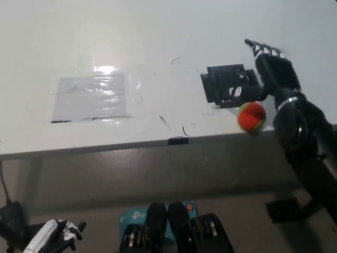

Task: The robot uses right hand to squeeze a small tennis ball placed on the black area of the table

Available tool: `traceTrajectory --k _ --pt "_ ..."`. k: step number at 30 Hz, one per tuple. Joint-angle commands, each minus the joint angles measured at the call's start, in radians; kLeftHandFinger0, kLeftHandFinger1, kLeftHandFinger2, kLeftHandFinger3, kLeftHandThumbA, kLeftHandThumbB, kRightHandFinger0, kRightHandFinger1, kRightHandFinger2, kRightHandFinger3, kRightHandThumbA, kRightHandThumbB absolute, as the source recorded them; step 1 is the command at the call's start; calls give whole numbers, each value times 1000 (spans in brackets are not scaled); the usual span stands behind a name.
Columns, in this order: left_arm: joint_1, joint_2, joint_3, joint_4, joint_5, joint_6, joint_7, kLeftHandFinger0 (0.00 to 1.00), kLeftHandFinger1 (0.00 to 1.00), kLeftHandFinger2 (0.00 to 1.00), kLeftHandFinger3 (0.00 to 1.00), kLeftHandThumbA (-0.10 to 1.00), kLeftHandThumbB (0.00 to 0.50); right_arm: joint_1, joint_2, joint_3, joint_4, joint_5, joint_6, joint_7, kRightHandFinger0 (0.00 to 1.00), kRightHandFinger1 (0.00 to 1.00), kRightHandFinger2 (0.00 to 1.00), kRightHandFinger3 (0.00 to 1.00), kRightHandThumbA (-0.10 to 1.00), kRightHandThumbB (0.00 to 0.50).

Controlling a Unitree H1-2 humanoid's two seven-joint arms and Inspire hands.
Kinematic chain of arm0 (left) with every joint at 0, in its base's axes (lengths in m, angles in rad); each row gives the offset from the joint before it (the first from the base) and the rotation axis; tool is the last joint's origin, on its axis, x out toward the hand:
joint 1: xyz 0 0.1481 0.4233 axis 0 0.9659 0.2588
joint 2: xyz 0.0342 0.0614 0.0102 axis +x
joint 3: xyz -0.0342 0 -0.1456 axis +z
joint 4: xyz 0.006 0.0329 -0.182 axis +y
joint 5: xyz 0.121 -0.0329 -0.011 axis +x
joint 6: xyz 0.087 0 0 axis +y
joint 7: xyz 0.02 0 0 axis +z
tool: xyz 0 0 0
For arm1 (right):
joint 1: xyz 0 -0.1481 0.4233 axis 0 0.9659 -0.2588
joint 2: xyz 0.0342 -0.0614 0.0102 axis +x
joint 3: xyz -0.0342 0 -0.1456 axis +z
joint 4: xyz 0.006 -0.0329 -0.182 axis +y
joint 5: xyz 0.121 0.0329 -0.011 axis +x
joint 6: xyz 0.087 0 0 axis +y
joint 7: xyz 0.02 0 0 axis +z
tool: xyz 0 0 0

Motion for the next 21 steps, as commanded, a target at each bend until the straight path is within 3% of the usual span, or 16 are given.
traceTrajectory --k 1,6,9,10,13,14,15,16,17,18,19,20,21 --pt "0 26 12 -16 -9 -10 -7 150 95 261 350 720 451 2 -48 -53 -103 20 10 37 1000 1000 1000 1000 949 459" --pt "9 18 14 -14 -15 -5 -6 196 108 246 359 708 461 64 -79 -103 -205 45 -4 53 1000 1000 1000 1000 986 463" --pt "8 21 13 -2 -12 -24 -4 151 95 254 361 718 455 160 -98 -183 -335 111 -21 52 1000 1000 1000 1000 865 378" --pt "7 22 12 0 -10 -25 -4 149 99 257 363 719 454 180 -100 -197 -364 112 -17 52 1000 1000 1000 1000 845 374" --pt "7 21 14 4 -15 -29 -5 146 99 251 365 736 479 283 -76 -302 -467 190 -30 20 1000 1000 1000 1000 650 253" --pt "5 19 14 4 -16 -27 -5 146 98 249 371 743 486 329 -65 -340 -503 208 -45 -2 1000 1000 1000 1000 582 144" --pt "0 17 13 7 -16 -31 -5 140 91 241 371 734 468 407 -47 -398 -550 237 -86 -46 934 1000 1000 1000 524 150" --pt "0 16 13 7 -15 -28 -3 140 94 253 367 726 469 451 -27 -433 -564 256 -112 -71 792 996 1000 1000 458 135" --pt "0 16 13 6 -14 -26 -3 143 96 258 366 725 469 464 -18 -446 -568 261 -121 -77 714 914 1000 1000 422 131" --pt "-1 16 12 7 -18 -22 -7 148 98 262 359 717 469 510 -1 -476 -574 274 -154 -96 572 751 1000 1000 325 101" --pt "0 18 10 7 -10 -26 -5 153 97 262 356 720 457 555 16 -504 -568 298 -195 -114 493 642 979 1000 282 80" --pt "2 17 11 5 -12 -21 -5 159 97 258 349 710 465 587 34 -523 -561 322 -226 -127 397 498 823 1000 221 77" --pt "4 15 13 0 -15 -13 -5 163 97 257 346 702 462 665 69 -559 -542 362 -295 -159 357 451 735 971 153 75"
